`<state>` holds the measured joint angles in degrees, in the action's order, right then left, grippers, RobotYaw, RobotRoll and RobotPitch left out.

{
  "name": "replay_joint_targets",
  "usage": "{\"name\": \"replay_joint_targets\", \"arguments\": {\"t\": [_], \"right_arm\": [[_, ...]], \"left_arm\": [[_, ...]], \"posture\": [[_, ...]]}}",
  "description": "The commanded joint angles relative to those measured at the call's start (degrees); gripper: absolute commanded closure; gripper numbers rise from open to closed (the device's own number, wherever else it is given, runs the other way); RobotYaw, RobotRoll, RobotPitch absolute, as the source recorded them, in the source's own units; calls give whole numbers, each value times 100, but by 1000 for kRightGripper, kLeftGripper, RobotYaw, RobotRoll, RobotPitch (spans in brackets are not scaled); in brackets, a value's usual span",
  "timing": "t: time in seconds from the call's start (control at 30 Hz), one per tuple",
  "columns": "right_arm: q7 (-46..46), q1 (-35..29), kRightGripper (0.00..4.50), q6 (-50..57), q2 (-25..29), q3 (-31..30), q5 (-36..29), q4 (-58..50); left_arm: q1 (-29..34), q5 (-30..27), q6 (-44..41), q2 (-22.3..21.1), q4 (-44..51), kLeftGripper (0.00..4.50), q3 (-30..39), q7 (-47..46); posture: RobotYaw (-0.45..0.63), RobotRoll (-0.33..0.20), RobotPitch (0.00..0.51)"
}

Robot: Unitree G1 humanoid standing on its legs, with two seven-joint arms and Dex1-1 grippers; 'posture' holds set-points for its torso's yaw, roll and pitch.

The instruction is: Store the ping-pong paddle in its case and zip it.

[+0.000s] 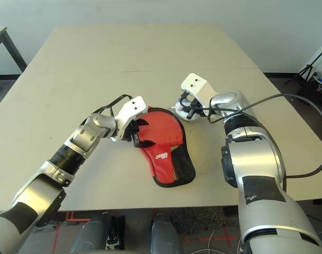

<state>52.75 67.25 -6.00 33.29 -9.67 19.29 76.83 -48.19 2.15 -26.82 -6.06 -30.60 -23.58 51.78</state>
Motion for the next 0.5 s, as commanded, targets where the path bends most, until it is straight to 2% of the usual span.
{"name": "replay_joint_targets", "arguments": {"t": [0.03,0.5], "right_arm": [[66,-50,4295,-11,-9,-20,10,2],[140,83,4296,-32,524,-109,200,31]], "left_arm": [[-7,159,-170,9,-473,0,-100,-57],[147,231,-511,-46,-434,0,-240,40]], "posture": [[-60,0,96],[-57,0,97]]}}
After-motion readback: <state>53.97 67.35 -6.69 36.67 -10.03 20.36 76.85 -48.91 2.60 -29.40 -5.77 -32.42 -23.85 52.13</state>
